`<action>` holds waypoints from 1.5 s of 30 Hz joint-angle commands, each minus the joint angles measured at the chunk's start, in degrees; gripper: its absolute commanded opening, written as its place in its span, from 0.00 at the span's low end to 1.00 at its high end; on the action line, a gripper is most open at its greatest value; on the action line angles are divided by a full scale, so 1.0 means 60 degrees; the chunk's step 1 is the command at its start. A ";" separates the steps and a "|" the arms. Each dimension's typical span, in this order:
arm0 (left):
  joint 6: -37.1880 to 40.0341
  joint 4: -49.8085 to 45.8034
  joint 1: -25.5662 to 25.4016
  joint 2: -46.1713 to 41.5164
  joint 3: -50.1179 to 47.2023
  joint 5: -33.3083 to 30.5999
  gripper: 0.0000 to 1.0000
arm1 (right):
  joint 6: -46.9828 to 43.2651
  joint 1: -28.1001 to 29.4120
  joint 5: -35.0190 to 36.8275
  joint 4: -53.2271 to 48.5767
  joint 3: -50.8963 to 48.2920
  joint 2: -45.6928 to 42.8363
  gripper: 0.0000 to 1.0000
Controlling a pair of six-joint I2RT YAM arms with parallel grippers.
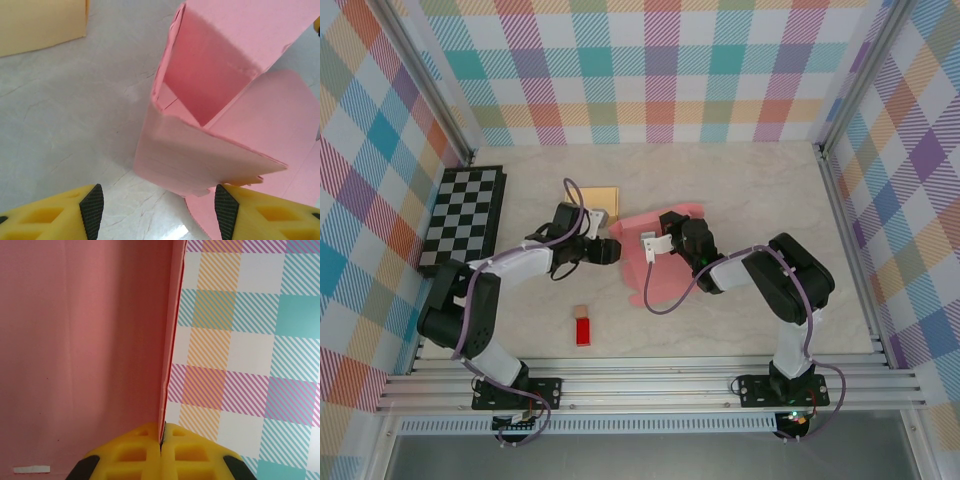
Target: Fold the paper box
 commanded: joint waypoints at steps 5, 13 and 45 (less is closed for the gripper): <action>0.0145 0.0141 -0.0280 0.0461 0.0547 -0.0073 0.62 | 0.0044 0.0052 -0.0077 -0.0803 -0.0192 0.0123 0.00; 0.0038 0.0223 -0.0517 0.0817 0.0903 -0.0202 0.61 | 0.0060 0.0060 -0.0092 -0.0882 -0.0176 0.0101 0.00; -0.1042 0.0359 -0.1380 0.2087 0.2136 -0.2574 0.61 | 0.0030 0.0213 -0.0078 -0.0927 -0.0232 -0.0012 0.00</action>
